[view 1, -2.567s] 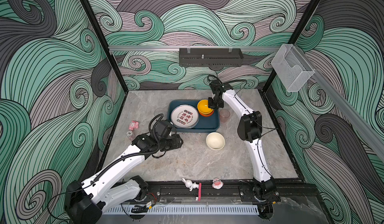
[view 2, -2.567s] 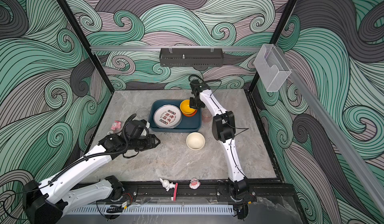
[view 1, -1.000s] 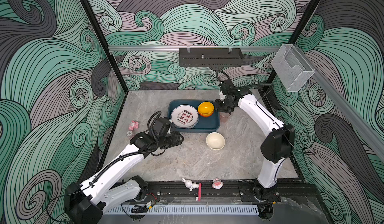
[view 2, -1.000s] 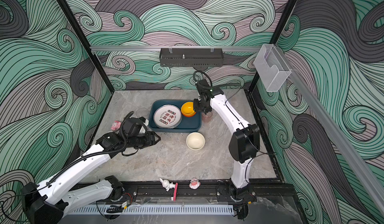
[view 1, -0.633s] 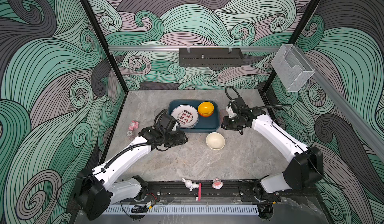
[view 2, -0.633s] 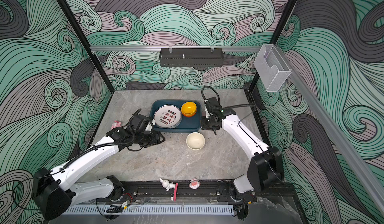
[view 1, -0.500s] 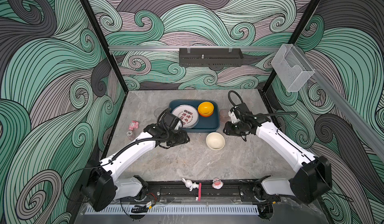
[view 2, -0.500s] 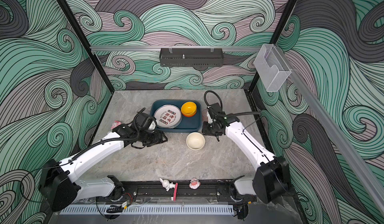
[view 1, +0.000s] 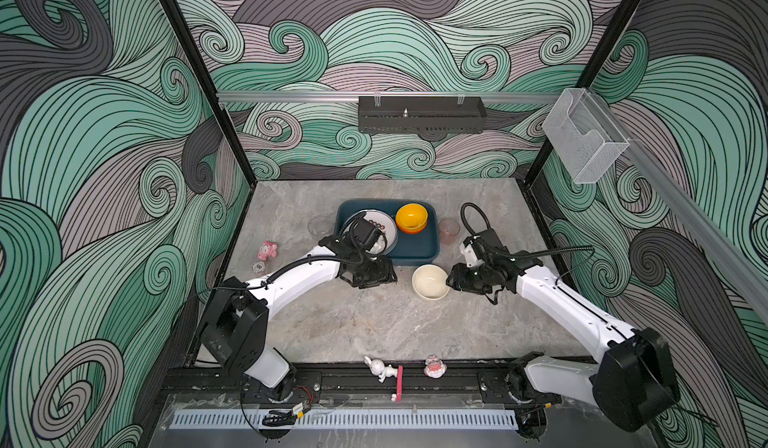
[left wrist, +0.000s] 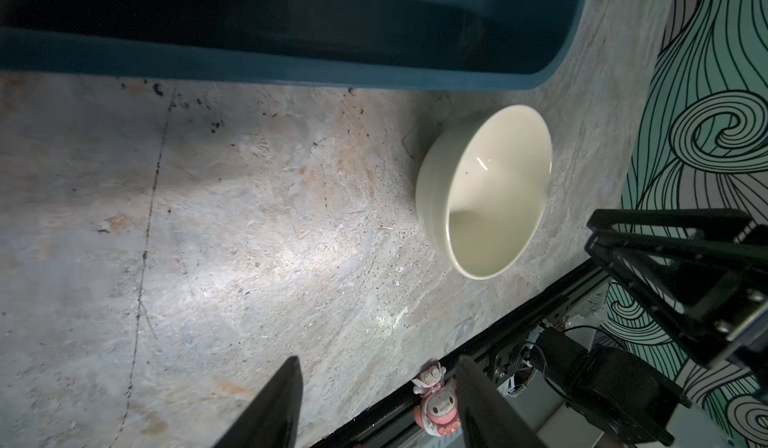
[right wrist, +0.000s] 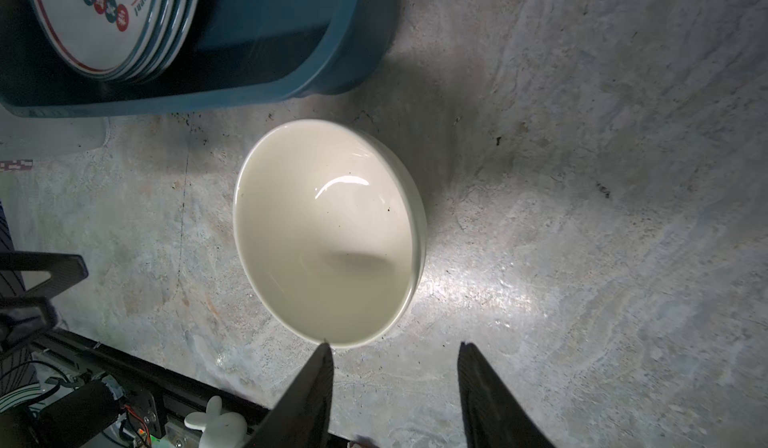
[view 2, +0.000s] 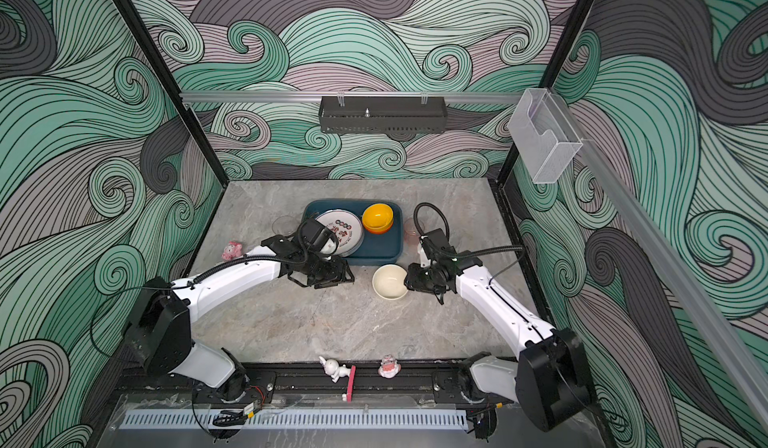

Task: Place the mixed dishes into the plastic bin
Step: 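Pinch the cream bowl rim with the right gripper and lift it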

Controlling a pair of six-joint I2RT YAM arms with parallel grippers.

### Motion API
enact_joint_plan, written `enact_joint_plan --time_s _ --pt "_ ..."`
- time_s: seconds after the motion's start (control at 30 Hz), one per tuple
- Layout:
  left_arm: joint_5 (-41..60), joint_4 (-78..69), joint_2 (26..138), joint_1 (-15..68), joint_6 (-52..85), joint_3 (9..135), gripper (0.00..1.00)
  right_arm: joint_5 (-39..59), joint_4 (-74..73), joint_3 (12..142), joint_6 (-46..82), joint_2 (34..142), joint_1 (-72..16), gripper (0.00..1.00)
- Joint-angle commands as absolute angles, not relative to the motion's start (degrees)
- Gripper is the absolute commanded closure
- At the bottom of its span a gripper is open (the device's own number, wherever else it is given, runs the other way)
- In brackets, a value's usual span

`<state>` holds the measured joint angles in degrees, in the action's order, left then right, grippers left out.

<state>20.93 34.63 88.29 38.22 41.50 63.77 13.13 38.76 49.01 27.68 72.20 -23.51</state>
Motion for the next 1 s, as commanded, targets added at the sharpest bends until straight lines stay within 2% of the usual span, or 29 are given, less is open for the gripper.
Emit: enact_joint_plan --time_s 0.0,0.33,0.97 --pt "21.95 33.51 89.58 39.52 40.96 66.18 0.38 14.84 34.68 48.78 29.82 74.29 -23.17 0.50" --pt "21.96 32.70 90.44 40.83 41.47 65.86 0.38 13.26 32.72 49.21 30.77 81.05 -22.85 0.56" --pt "22.28 32.43 91.35 41.18 41.66 65.83 0.39 12.91 30.84 48.75 30.24 86.38 -22.54 0.68"
